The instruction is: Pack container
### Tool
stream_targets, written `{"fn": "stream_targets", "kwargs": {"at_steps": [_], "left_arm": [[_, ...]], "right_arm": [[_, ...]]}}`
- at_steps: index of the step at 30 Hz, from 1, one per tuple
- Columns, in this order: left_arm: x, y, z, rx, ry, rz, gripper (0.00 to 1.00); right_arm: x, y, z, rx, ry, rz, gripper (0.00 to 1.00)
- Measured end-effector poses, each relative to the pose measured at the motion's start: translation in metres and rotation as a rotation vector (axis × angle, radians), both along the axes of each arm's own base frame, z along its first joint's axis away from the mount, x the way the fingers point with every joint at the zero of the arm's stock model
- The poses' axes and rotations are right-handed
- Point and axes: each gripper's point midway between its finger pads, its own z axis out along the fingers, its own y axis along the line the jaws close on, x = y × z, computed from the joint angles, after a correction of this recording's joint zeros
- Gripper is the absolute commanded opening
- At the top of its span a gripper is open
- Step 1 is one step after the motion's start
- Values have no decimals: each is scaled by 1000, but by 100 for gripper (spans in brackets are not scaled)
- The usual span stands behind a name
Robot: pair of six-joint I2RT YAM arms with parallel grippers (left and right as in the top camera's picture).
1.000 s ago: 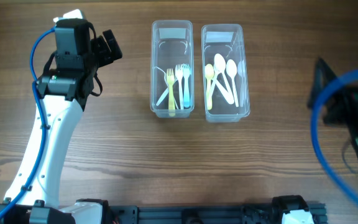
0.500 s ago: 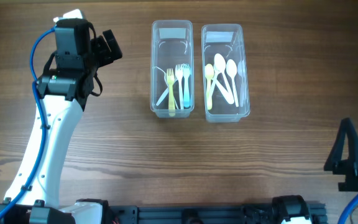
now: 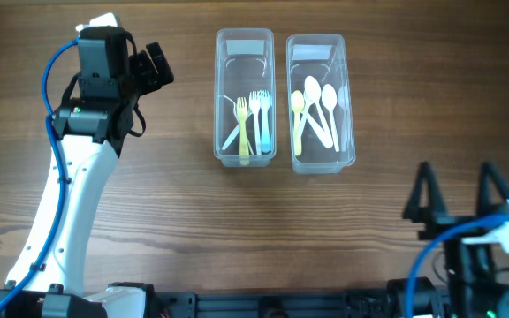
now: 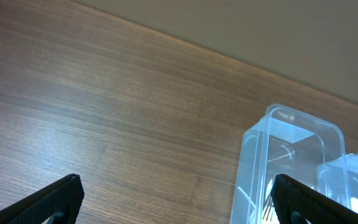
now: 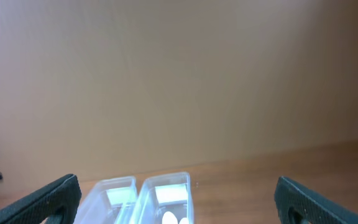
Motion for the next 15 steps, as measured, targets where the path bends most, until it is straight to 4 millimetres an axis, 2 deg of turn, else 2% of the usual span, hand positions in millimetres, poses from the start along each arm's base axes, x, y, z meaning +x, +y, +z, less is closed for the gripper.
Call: {"fn": "stream_targets", "kwargs": {"at_steps": [4, 9, 15], "left_arm": [[0, 0, 0, 0, 0, 0, 100], [0, 0, 0, 0, 0, 0, 100], [0, 0, 0, 0, 0, 0, 100]], "right_arm": [[13, 5, -41, 11, 9, 24, 100], [29, 7, -82, 15, 46, 32, 100], [40, 8, -106, 16, 60, 32, 100]]}}
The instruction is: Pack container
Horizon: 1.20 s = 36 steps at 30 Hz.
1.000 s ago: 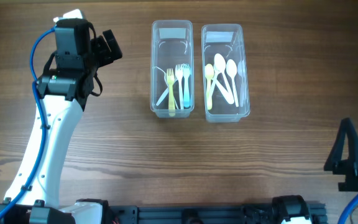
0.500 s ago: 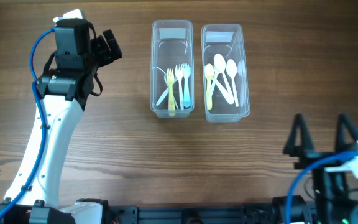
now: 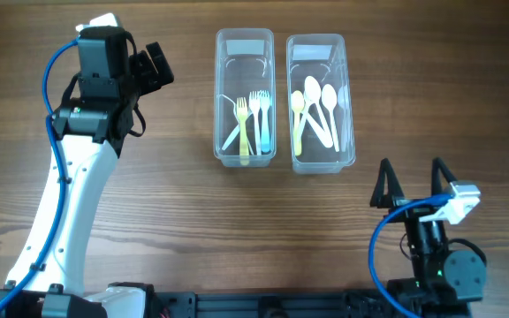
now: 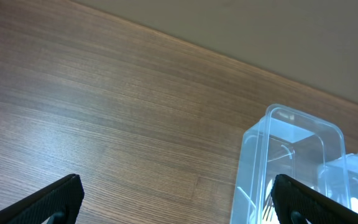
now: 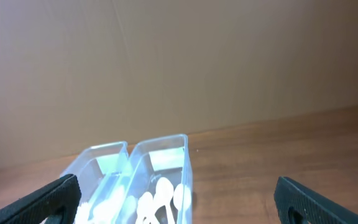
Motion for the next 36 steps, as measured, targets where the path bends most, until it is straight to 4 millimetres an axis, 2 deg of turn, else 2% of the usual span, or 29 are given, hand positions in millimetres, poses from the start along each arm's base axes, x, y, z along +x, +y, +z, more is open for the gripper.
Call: {"fn": "stream_targets", "kwargs": {"at_steps": [6, 10, 17, 36], "left_arm": [[0, 0, 0, 0, 0, 0, 100], [0, 0, 0, 0, 0, 0, 100], [0, 0, 0, 0, 0, 0, 100], [0, 0, 0, 0, 0, 0, 100]], "right_arm": [[11, 3, -42, -4, 60, 11, 100], [14, 5, -60, -7, 91, 21, 100], [15, 6, -61, -27, 73, 30, 100], [16, 13, -65, -343, 25, 59, 100]]}}
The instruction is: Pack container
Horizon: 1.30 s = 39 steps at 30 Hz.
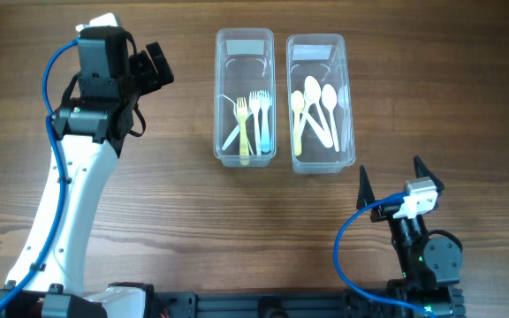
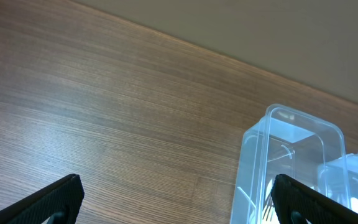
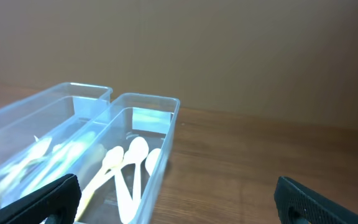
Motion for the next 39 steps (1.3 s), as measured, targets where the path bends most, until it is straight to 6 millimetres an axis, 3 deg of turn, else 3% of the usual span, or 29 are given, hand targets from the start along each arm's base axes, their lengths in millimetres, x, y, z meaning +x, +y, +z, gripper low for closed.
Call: {"fn": "stream_targets", "kwargs": {"at_steps": [33, 37, 39], "left_arm": [[-1, 0, 1, 0, 0, 0, 100], [-16, 2, 25, -4, -45, 0, 100], [-33, 3, 58, -12, -129, 0, 100]], "right_arm": [[0, 0, 0, -33, -5, 3, 100], [0, 0, 0, -33, -6, 3, 100], [0, 0, 0, -33, -6, 3, 100]]}}
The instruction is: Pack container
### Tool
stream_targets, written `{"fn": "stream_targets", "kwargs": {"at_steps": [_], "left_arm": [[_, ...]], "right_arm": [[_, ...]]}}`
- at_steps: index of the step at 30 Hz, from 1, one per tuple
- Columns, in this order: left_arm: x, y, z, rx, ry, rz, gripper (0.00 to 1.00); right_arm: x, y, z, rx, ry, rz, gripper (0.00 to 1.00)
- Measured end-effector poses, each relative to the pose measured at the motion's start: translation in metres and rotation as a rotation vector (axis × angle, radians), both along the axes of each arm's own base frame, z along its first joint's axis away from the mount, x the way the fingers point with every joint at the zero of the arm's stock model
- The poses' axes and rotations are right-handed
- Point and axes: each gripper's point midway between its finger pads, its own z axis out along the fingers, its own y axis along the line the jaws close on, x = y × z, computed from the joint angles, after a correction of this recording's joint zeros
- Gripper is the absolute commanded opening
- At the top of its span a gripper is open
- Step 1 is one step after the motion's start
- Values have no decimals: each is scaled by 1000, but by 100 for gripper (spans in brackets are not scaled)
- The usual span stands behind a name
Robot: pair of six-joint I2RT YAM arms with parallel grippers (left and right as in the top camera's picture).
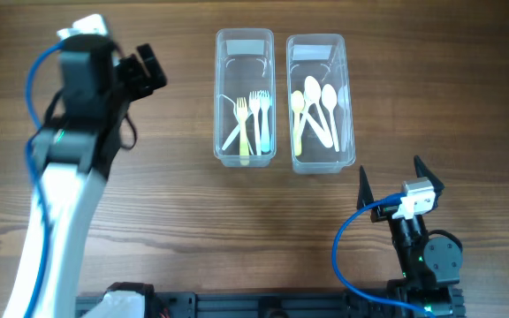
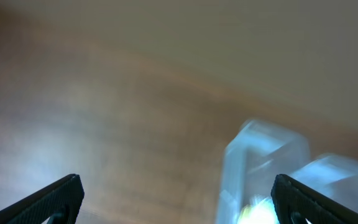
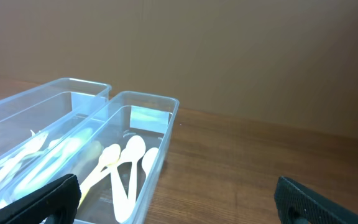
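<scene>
Two clear plastic containers stand side by side at the back middle of the table. The left container (image 1: 245, 141) holds several forks (image 1: 252, 119), yellow, blue and pale. The right container (image 1: 320, 159) holds several spoons (image 1: 315, 108), white and yellow, also seen as spoons (image 3: 124, 168) in the right wrist view. My left gripper (image 1: 148, 69) is open well left of the containers, with nothing between its fingers; its wrist view is blurred by motion. My right gripper (image 1: 392, 178) is open and empty, low over the table just in front and right of the spoon container (image 3: 157, 158).
The brown wooden table (image 1: 166, 203) carries only the two containers. A plain tan wall (image 3: 229, 50) rises behind the table's far edge. The right arm's base and blue cable (image 1: 347, 243) sit at the front right edge.
My left arm has shifted slightly to the left and its wrist view is now blurred. The right gripper stays in the same place, open. The containers and cutlery have not moved.
At first my right gripper was open at the front right edge, facing the wall. It then stood further left, and then low near the spoon container, facing both containers. My left gripper stayed open left of the containers until now.
</scene>
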Motion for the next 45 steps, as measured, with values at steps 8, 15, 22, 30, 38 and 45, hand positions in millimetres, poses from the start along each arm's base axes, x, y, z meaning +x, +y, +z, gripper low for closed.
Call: {"fn": "stream_targets", "kwargs": {"at_steps": [8, 15, 22, 30, 38, 45], "left_arm": [[-124, 11, 144, -41, -447, 0, 100], [-215, 20, 175, -56, -610, 0, 100], [-266, 22, 136, -53, -520, -14, 100], [-275, 20, 78, -53, -462, -30, 100], [-224, 7, 19, -69, -480, -74, 100], [-199, 4, -36, -70, -448, -81, 100]], "right_arm": [[0, 0, 0, 0, -2, 0, 100], [0, 0, 0, 0, -2, 0, 100], [0, 0, 0, 0, -3, 0, 100], [0, 0, 1, 0, -3, 0, 100], [0, 0, 0, 0, -3, 0, 100], [0, 0, -1, -3, -1, 0, 100]]}}
